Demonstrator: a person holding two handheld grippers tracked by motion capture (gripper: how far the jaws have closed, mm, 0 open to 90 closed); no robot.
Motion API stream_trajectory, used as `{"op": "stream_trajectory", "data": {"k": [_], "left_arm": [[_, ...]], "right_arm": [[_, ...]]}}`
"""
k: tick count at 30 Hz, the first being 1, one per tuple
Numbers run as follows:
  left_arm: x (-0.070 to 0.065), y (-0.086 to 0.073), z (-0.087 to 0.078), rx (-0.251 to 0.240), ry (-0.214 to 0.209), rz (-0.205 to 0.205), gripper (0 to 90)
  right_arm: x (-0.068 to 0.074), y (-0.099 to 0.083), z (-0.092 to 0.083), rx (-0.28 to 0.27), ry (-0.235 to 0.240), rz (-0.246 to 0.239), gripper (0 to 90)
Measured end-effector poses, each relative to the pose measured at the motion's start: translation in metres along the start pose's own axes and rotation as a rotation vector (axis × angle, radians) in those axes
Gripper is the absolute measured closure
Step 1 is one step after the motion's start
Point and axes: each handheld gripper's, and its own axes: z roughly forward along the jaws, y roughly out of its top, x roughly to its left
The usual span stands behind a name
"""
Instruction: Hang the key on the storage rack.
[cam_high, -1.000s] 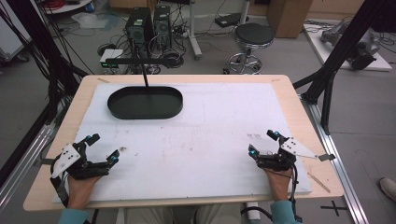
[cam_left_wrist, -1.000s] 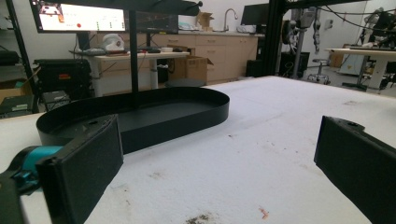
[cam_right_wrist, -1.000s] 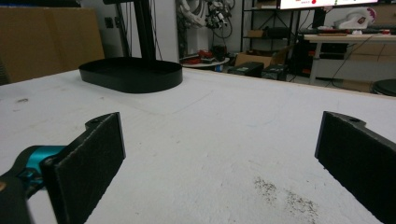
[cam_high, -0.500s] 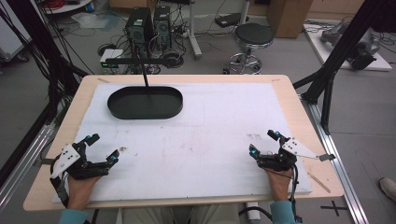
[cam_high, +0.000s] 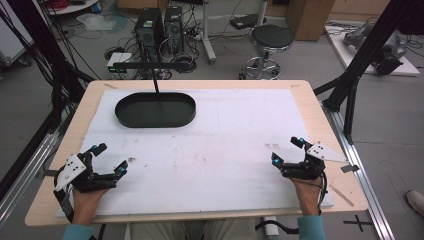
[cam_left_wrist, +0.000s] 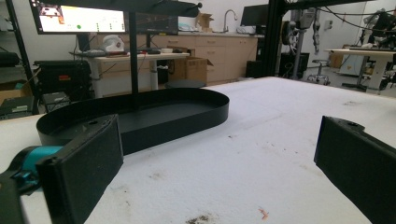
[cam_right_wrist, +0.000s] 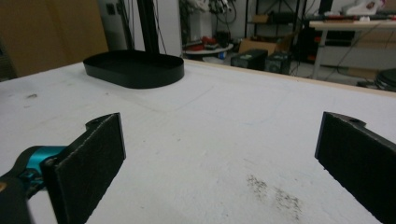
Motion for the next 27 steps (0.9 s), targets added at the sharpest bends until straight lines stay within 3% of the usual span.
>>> {"op": "stream_trajectory", "data": {"k": [1, 2, 3, 5, 6, 7, 8, 10, 11, 12, 15, 17, 18, 20, 21, 22, 25, 27], "left_arm": [[0.000, 0.000, 0.000, 0.001, 0.001, -0.001, 1.7], [0.000, 0.000, 0.000, 0.002, 0.000, -0.001, 1.7], [0.000, 0.000, 0.000, 0.002, 0.000, -0.001, 1.7], [0.000, 0.000, 0.000, 0.002, 0.001, 0.001, 1.7], [0.000, 0.000, 0.000, 0.003, 0.001, 0.003, 1.7], [0.000, 0.000, 0.000, 0.002, 0.001, 0.003, 1.7], [0.000, 0.000, 0.000, 0.002, 0.001, 0.003, 1.7], [0.000, 0.000, 0.000, 0.002, 0.000, 0.004, 1.7], [0.000, 0.000, 0.000, 0.002, 0.000, 0.004, 1.7], [-0.001, 0.000, 0.000, 0.000, 0.001, 0.003, 1.7], [-0.001, 0.000, 0.000, 0.001, 0.003, 0.006, 1.7], [-0.001, 0.000, 0.001, 0.001, 0.003, 0.005, 1.7], [-0.001, 0.000, 0.000, 0.002, 0.003, 0.005, 1.7], [-0.001, 0.000, 0.000, 0.005, 0.003, 0.010, 1.7], [-0.001, 0.000, 0.000, 0.005, 0.003, 0.010, 1.7], [-0.001, 0.000, 0.000, 0.004, 0.003, 0.010, 1.7], [-0.001, 0.000, 0.000, 0.005, 0.004, 0.012, 1.7], [-0.001, 0.000, 0.000, 0.005, 0.006, 0.011, 1.7]], "right_arm": [[-0.001, 0.005, -0.002, 0.026, 0.009, 0.000, 0.8], [-0.004, 0.016, -0.004, 0.086, 0.012, -0.017, 0.8], [-0.004, 0.016, -0.004, 0.086, 0.012, -0.017, 0.8], [-0.010, 0.031, -0.007, 0.149, 0.026, -0.042, 0.8], [-0.010, 0.031, -0.007, 0.149, 0.026, -0.042, 0.8], [-0.015, 0.042, -0.008, 0.197, 0.045, -0.056, 0.8], [-0.015, 0.042, -0.008, 0.197, 0.045, -0.056, 0.8], [-0.019, 0.055, -0.008, 0.264, 0.073, -0.097, 0.8], [-0.019, 0.055, -0.008, 0.264, 0.073, -0.097, 0.8], [-0.022, 0.062, -0.007, 0.313, 0.082, -0.127, 0.7], [-0.025, 0.067, -0.007, 0.332, 0.080, -0.151, 0.7], [-0.030, 0.071, -0.007, 0.362, 0.093, -0.140, 0.7], [-0.035, 0.073, -0.004, 0.412, 0.110, -0.154, 0.7], [-0.036, 0.073, -0.003, 0.436, 0.116, -0.158, 0.7], [-0.038, 0.074, 0.000, 0.507, 0.132, -0.190, 0.7], [-0.038, 0.074, 0.000, 0.507, 0.132, -0.190, 0.7], [-0.040, 0.075, 0.002, 0.575, 0.163, -0.228, 0.7], [-0.041, 0.075, 0.002, 0.581, 0.169, -0.227, 0.8]]}}
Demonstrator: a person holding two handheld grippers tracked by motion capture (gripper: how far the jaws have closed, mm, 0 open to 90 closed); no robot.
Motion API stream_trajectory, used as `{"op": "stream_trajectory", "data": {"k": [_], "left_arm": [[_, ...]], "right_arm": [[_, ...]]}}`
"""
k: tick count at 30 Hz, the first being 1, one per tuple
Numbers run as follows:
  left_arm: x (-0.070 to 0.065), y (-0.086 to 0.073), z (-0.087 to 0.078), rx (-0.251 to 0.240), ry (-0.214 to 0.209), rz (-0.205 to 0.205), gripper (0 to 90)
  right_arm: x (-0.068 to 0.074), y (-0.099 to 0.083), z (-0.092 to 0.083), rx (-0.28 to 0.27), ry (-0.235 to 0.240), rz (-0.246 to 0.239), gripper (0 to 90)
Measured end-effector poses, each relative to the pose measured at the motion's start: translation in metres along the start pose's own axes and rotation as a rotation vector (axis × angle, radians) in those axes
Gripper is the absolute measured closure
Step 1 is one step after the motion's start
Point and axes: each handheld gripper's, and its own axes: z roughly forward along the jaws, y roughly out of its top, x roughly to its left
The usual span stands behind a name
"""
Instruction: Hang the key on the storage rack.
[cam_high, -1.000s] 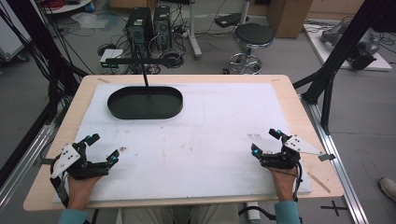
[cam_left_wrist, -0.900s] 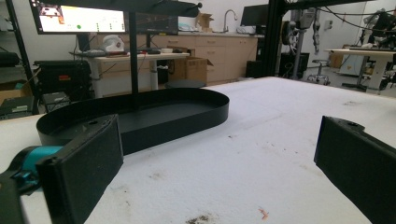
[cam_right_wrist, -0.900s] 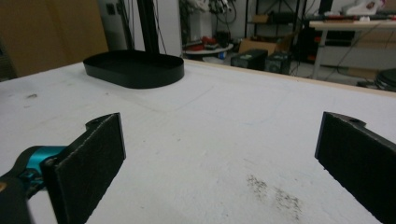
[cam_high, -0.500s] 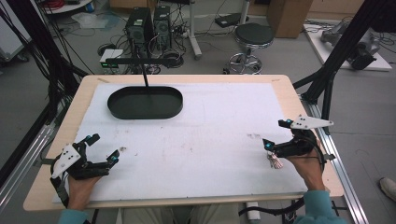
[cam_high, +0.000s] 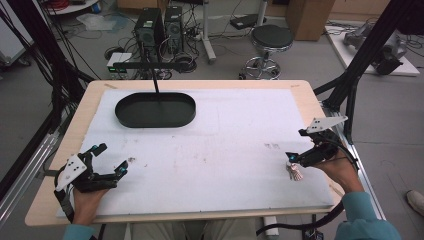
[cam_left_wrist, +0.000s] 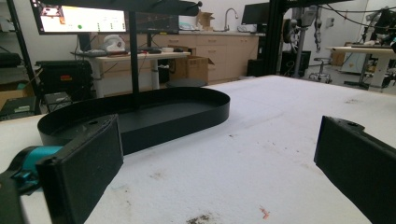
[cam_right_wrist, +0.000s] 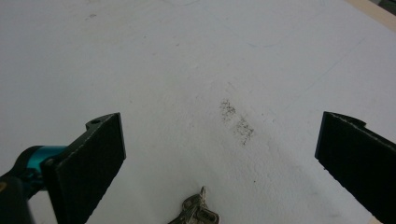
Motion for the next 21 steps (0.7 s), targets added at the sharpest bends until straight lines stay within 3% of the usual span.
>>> {"op": "stream_trajectory", "data": {"k": [7, 9, 17, 21], "left_arm": [[-0.001, 0.000, 0.000, -0.001, 0.003, -0.001, 1.7], [-0.001, 0.000, 0.000, -0.001, 0.003, 0.001, 1.7], [0.000, 0.000, 0.000, -0.004, 0.003, 0.004, 1.7], [0.000, 0.000, 0.000, -0.003, 0.001, 0.003, 1.7]], "right_arm": [[-0.007, -0.002, 0.004, 0.085, 0.031, -0.023, 1.5], [-0.009, -0.004, 0.008, 0.129, 0.069, -0.034, 4.6], [-0.012, -0.003, 0.019, 0.235, 0.096, -0.042, 5.8], [-0.015, -0.003, 0.022, 0.263, 0.128, -0.040, 16.1]]}}
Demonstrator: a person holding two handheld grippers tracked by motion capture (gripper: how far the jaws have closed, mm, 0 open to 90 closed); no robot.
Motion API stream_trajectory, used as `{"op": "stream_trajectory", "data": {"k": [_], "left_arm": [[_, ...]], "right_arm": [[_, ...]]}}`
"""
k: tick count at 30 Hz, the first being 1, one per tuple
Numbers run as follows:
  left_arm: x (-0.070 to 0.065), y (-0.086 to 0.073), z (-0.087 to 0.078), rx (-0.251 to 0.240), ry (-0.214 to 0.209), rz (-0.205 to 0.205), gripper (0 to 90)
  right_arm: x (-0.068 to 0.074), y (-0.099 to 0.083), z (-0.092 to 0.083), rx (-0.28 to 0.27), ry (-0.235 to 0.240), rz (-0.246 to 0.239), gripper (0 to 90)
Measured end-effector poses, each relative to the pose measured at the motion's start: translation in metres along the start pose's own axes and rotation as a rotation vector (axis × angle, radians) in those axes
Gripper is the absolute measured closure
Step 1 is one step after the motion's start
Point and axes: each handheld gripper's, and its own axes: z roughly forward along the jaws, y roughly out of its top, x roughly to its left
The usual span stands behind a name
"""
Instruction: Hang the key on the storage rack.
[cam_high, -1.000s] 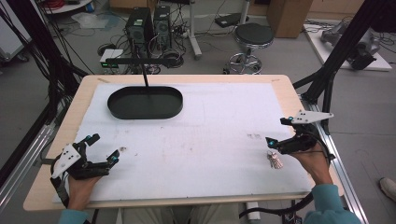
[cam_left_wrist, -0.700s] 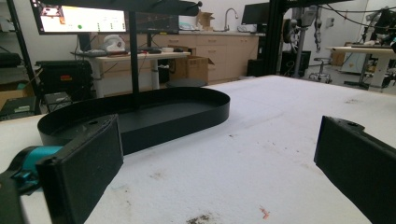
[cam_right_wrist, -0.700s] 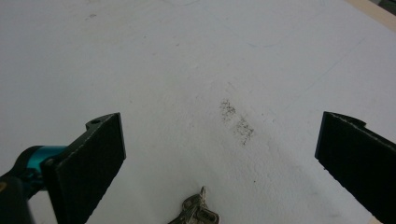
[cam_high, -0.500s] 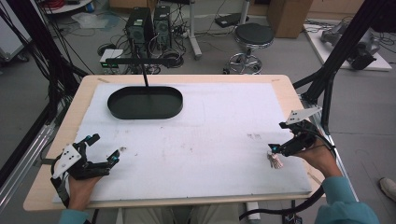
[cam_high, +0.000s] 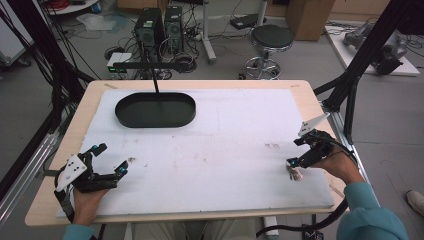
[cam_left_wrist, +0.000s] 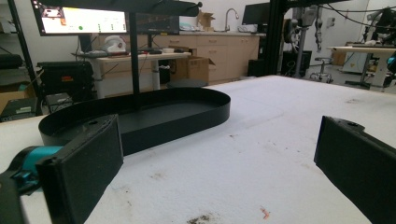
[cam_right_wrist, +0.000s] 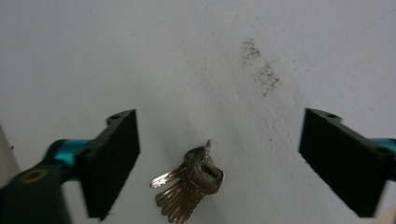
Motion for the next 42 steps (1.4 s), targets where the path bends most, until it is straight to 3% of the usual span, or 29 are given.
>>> {"op": "stream_trajectory", "data": {"k": [4, 19, 42], "left_arm": [[0.000, 0.000, 0.000, -0.001, -0.002, -0.001, 1.7], [0.000, 0.000, 0.000, -0.004, -0.002, -0.001, 1.7], [0.000, 0.000, 0.000, -0.004, 0.000, 0.000, 1.7]], "right_arm": [[-0.004, -0.001, 0.005, 0.054, 0.014, -0.001, 21.1], [-0.008, 0.000, 0.016, 0.170, 0.038, 0.012, 43.3], [-0.008, 0.000, 0.032, 0.255, 0.062, 0.020, 69.9]]}}
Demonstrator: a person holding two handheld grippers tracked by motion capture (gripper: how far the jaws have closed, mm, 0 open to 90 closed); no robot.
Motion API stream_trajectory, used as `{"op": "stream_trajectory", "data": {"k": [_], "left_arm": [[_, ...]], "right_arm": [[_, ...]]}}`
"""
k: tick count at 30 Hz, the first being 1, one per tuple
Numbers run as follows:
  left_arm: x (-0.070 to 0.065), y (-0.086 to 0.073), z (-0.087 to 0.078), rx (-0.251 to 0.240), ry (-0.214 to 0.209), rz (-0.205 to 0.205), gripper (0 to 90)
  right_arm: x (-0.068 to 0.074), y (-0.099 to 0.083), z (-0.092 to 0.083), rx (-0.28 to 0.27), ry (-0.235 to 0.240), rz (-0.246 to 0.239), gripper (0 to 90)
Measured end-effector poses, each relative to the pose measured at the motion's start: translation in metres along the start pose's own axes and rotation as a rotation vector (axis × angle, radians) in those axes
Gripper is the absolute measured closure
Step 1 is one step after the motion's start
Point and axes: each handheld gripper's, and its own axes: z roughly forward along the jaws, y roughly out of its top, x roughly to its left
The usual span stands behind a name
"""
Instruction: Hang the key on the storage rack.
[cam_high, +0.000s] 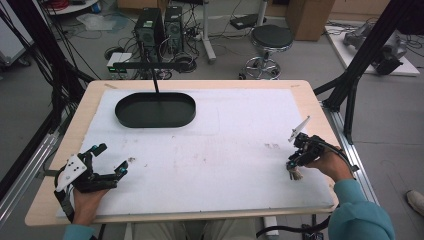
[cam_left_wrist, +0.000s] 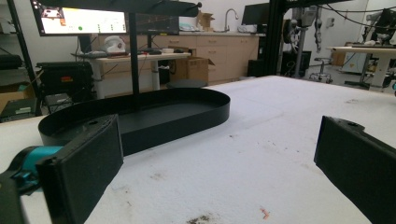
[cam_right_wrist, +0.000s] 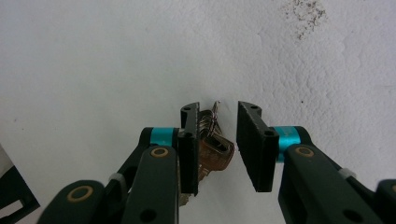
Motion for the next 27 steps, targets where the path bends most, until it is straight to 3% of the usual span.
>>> {"op": "stream_trajectory", "data": {"k": [15, 27], "left_arm": [[-0.0001, 0.0000, 0.0000, 0.000, 0.000, 0.000, 1.7], [-0.0003, 0.0001, -0.0003, 0.004, 0.000, 0.007, 1.7]], "right_arm": [[0.0005, 0.0004, 0.0001, 0.019, 0.013, -0.001, 86.7], [0.0020, 0.0014, 0.0002, 0.027, -0.007, -0.002, 88.7]]}}
